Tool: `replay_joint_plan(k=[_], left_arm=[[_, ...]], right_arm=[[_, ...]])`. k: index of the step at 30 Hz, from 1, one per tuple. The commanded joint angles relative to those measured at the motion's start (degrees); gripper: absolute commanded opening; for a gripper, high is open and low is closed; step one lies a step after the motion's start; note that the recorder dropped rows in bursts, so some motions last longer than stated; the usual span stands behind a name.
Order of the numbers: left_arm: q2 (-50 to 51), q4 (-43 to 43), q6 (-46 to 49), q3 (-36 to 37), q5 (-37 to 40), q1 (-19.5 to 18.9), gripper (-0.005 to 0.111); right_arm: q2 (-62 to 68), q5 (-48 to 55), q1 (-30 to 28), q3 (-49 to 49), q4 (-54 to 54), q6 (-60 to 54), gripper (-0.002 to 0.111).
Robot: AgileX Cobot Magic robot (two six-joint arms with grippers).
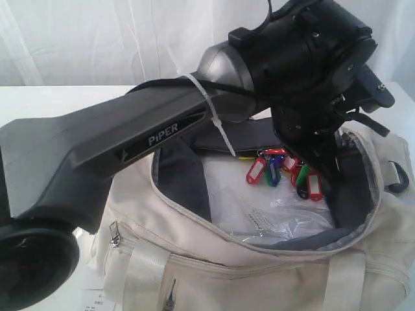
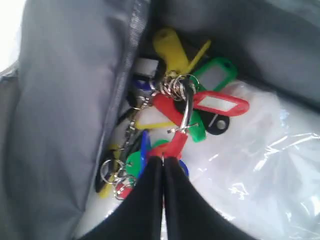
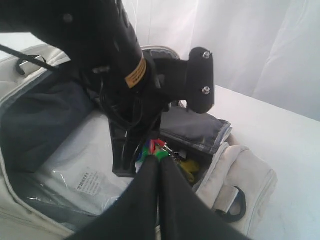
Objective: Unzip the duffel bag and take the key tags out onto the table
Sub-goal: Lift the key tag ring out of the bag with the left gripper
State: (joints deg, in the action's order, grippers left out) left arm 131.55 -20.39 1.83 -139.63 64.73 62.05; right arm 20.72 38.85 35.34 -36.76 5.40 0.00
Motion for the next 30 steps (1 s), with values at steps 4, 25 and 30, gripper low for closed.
replay_joint_plan(k=[4, 25, 30], left_arm=[[-1.4, -2.9, 1.1, -2.7, 5.2, -0.2, 0.000], [-14.3, -3.3, 3.2, -2.8, 5.2, -0.2, 0.000], [-18.0, -3.3, 4.6, -2.7, 5.2, -0.2, 0.000]], right_arm=[[-0.3, -0.7, 0.1, 0.2, 0.6, 0.0, 0.000], [-0.3, -0.6, 0.1, 0.2, 0.7, 0.0, 0.000], [-0.3, -0.3, 0.1, 0.2, 0.7, 0.0, 0.000]])
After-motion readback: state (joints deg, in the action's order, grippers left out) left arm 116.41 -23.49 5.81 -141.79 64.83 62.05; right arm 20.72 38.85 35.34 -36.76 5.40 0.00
